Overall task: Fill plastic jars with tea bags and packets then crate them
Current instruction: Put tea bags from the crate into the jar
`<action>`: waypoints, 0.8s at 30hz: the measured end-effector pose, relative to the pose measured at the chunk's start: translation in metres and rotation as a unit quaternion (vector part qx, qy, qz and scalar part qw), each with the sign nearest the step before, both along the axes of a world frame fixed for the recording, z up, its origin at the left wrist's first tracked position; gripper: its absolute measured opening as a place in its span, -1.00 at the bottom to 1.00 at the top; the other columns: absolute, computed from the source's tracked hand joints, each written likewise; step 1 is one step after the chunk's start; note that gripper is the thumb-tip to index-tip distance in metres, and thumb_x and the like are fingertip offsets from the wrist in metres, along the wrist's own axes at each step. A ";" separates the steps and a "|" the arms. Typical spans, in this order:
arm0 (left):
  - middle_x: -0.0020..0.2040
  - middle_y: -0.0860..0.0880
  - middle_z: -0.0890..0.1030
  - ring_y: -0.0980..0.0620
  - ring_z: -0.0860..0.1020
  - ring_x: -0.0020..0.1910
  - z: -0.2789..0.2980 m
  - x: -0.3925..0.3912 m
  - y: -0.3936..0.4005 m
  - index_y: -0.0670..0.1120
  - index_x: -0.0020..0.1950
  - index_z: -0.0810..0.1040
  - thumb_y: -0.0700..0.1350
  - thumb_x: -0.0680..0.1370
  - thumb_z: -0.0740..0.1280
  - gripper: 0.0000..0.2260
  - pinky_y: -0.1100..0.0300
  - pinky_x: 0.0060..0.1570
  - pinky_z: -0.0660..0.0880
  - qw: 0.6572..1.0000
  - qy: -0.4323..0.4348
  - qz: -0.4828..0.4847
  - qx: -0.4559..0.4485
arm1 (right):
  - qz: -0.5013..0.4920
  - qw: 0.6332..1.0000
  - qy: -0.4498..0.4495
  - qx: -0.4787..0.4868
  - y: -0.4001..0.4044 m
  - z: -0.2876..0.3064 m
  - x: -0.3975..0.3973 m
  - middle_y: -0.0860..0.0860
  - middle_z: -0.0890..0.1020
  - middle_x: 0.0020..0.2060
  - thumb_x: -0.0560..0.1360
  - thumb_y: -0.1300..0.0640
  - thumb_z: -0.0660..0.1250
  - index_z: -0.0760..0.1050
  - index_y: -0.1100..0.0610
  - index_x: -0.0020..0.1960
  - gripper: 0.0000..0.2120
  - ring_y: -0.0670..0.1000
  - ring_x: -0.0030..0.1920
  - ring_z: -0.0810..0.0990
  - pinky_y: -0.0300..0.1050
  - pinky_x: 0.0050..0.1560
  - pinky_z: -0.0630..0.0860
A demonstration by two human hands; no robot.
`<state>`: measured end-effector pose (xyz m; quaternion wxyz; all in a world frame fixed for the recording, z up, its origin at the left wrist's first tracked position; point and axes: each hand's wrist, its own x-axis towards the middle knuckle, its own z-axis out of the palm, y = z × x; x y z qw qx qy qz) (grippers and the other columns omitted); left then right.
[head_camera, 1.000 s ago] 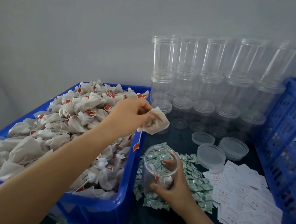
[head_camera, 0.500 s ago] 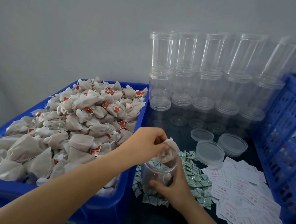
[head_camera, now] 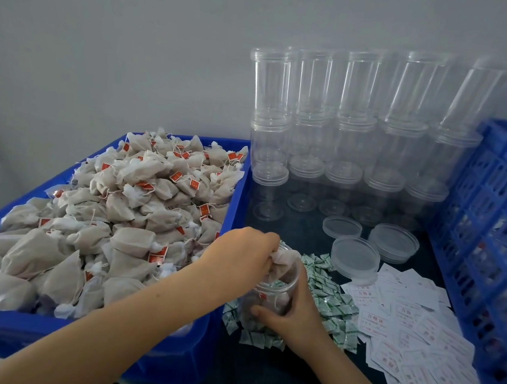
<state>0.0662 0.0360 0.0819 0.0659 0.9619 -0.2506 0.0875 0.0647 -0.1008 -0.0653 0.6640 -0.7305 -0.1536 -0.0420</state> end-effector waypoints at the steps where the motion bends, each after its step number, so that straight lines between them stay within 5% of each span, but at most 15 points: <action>1: -0.36 0.05 0.30 0.01 0.37 -0.30 0.000 -0.001 -0.001 -0.05 -0.11 0.30 -0.18 0.59 0.19 -0.89 0.19 -0.28 0.23 1.000 -0.002 0.000 0.013 | 0.004 1.000 0.003 0.002 0.000 0.000 0.000 -0.16 0.58 0.23 0.28 0.04 0.60 0.30 -0.32 0.36 -0.22 -0.04 0.26 0.59 -0.01 0.24 0.57; 8: -0.35 0.05 0.33 0.00 0.40 -0.25 0.000 -0.002 -0.009 -0.03 -0.18 0.39 -0.24 0.54 0.19 -0.86 0.16 -0.28 0.30 0.998 0.024 -0.021 0.061 | 0.006 1.000 0.001 0.011 0.000 0.002 -0.001 -0.25 0.56 0.25 0.29 0.06 0.61 0.24 -0.42 0.39 -0.14 -0.11 0.27 0.57 -0.23 0.13 0.56; 15: -0.08 -0.04 0.63 0.01 0.55 -0.13 -0.002 0.006 -0.018 -0.09 0.08 0.59 -0.15 0.57 0.21 -0.81 0.17 -0.11 0.50 0.997 0.067 -0.034 -0.026 | 0.005 1.000 0.008 0.003 0.000 0.000 -0.002 -0.28 0.53 0.27 0.26 0.00 0.61 0.18 -0.51 0.37 -0.10 -0.13 0.31 0.53 -0.13 0.22 0.54; 24: -0.24 0.22 0.53 0.24 0.56 -0.19 0.032 0.027 0.019 0.01 -0.05 0.56 -0.15 0.55 0.31 -0.92 0.39 -0.11 0.50 0.974 0.005 0.013 -0.225 | -0.011 0.998 0.036 -0.053 -0.002 0.001 -0.004 -0.41 0.40 0.22 0.20 -0.17 0.58 0.07 -0.59 0.34 -0.06 -0.25 0.26 0.49 0.02 0.26 0.56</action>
